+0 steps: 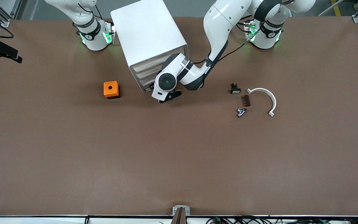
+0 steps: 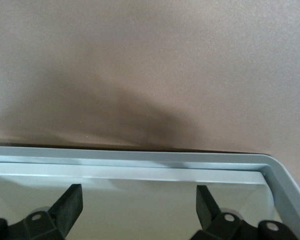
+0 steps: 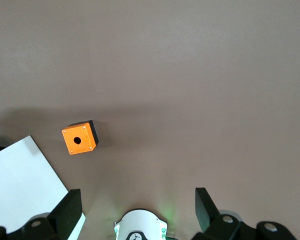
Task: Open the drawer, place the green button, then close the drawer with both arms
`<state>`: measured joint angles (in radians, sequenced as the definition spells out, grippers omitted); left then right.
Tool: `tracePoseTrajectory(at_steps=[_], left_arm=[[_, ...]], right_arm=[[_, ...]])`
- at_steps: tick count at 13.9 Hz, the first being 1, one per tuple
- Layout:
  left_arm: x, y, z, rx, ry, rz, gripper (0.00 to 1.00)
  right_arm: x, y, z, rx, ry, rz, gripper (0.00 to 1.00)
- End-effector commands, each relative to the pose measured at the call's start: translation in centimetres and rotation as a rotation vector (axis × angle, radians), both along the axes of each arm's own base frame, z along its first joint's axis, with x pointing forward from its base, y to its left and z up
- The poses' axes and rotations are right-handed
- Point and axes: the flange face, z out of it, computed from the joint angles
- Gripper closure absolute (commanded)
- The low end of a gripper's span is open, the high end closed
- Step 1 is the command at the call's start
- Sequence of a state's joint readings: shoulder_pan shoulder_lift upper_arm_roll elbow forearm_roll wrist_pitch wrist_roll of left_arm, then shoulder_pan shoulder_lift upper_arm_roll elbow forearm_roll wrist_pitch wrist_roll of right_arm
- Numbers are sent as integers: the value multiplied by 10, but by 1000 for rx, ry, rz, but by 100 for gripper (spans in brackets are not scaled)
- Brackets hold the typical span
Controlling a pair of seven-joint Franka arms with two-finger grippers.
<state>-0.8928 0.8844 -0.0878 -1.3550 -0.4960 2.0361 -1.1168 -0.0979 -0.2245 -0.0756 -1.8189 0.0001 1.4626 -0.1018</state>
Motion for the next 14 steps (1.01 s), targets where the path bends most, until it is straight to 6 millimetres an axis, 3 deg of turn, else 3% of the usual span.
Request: tracePoseTrajectory(at_steps=[1,9,11,14], left_arm=[[-9,-5,0,-6,17,-2,0],[-7,-5,5,-13,14,1,0],[-1,-4,13,-21,4,8,0],[20,4,35,-38,-31,27,0]], right_arm=[[-10,8,20,-12,-40,19,0],[-12,0,32,-14,-72,2,0],[-13,-4,34,-14,-85,-4,0],[-6,7,37,-21,-123,18,0]])
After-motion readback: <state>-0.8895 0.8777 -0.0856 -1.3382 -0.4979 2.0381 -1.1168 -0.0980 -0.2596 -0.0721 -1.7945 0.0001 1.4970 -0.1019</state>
